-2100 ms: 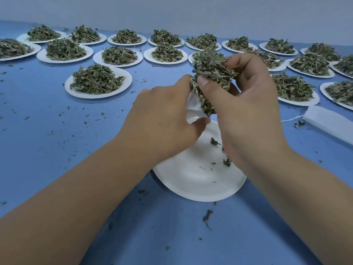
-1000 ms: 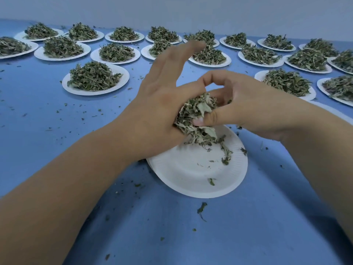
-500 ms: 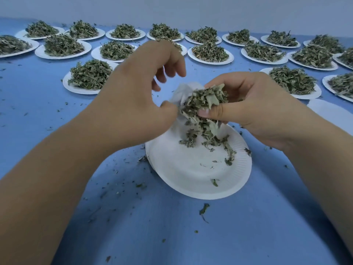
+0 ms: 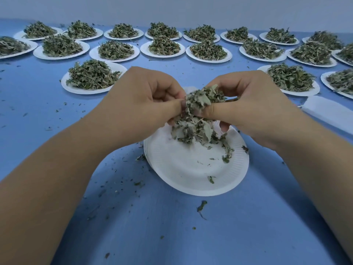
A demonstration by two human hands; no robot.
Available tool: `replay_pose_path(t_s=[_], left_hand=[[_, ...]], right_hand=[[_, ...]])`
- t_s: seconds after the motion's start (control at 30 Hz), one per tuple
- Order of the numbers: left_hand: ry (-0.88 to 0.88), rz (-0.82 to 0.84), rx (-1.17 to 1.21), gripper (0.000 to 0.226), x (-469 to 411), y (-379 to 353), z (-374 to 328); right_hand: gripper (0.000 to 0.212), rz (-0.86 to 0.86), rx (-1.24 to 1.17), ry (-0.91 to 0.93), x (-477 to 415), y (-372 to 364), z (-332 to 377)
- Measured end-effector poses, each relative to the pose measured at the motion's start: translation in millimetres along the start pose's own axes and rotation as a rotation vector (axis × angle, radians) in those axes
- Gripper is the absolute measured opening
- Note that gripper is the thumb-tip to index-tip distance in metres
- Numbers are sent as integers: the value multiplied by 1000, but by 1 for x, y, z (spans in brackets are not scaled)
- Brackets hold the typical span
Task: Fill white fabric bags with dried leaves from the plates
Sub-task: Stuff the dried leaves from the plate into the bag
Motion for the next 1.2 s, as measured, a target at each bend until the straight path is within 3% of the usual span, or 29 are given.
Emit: replay_pose_path(t_s=[0.23, 0.43, 0.53, 0.7, 0.9, 1.0, 1.2], left_hand=[[-3, 92, -6, 17, 3, -13, -5], [5, 139, 3, 17, 5, -22, -3], [8, 54, -59, 18, 3, -16, -2], [2, -83, -130, 18, 2, 0, -3], [63, -106, -67, 17, -2, 8, 6], [57, -112, -1, 15, -2, 9, 5], [28, -54, 30, 13, 0, -2, 1]], right_hand=[[11, -86, 165, -28, 0, 4, -5], [21, -162, 534, 30, 2, 5, 7], [21, -195, 492, 60, 5, 6, 14], [29, -92, 350, 37, 7, 0, 15], [25, -75, 212, 86, 16, 7, 23], [22, -69, 269, 202, 18, 0, 34], [15, -123, 448, 265, 20, 1, 35]])
Point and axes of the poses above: each hand's wrist, its own x-axis away from the middle knuckle, its own y-axis out of the back of the hand, z = x × y, the point moved 10 cm from there along -x, towards the middle knuckle, and after that the axes turned 8 degrees about y, right-handed, at the moved point
